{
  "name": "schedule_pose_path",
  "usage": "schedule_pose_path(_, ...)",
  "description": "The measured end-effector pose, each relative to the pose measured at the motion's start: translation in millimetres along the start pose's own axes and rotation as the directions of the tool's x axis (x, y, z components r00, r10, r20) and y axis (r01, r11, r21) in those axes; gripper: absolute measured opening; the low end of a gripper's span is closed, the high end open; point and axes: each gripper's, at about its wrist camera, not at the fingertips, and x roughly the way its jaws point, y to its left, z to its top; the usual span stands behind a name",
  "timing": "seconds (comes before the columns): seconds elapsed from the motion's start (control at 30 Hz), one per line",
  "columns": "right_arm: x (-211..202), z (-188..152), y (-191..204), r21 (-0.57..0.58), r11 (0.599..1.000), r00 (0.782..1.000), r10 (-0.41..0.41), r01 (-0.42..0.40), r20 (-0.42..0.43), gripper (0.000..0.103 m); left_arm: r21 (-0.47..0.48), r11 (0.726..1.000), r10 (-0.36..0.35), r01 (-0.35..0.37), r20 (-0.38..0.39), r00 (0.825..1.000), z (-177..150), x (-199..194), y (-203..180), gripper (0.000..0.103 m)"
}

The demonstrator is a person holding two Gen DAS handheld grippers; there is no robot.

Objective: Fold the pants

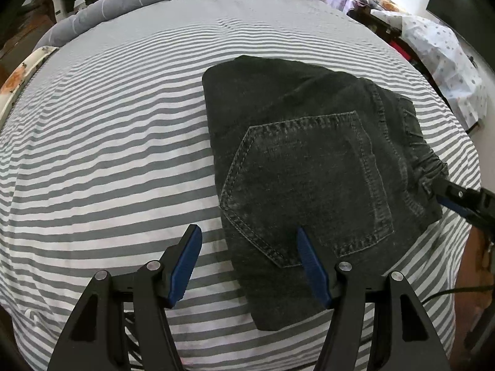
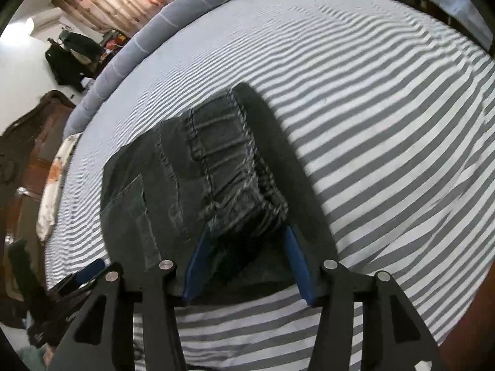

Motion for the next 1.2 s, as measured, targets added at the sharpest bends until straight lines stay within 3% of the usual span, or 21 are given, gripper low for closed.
schedule_pose_path(0.37,34.3,15.9,-20.2,0.170,0.972,0.987,0.162,-0.162,0.018,0.051,-0.019,1.000,0.005,-0.006,-0.014,1.000,-4.6,3.1,6.0,0.071)
schedule_pose_path(0.5,29.9,21.0,-13.3,0.145,0.972,0.983,0.182,-0.185,0.035,0.030,-0.026,1.000,0.009,-0.009,-0.011,1.000,-4.0,1.9,3.5,0.071)
schedule_pose_path(0.7,9.1,31.0,16.7,0.057,0.991,0.990,0.118,-0.123,0.078,0.024,-0.018,1.000,0.016,-0.016,0.013,1.000,-0.4,-8.3,1.1,0.071)
schedule_pose_path(0.9,-33.7,47.4,15.8,0.046,0.997,0.979,0.048,-0.059,0.200,0.022,0.029,1.000,-0.004,0.002,0.081,0.997,11.2,-28.2,-14.8,0.071)
schedule_pose_path(1.1,-9.4,31.3,-20.4,0.090,0.996,0.996,-0.001,-0.007,0.089,0.022,0.103,0.995,0.007,-0.012,0.042,0.999,5.4,-12.5,-34.8,0.071)
schedule_pose_path(1.2,2.6,26.1,-36.8,0.132,0.991,0.997,0.018,-0.028,0.079,0.024,0.120,0.992,0.037,-0.037,0.002,0.999,0.8,0.6,-34.7,0.071)
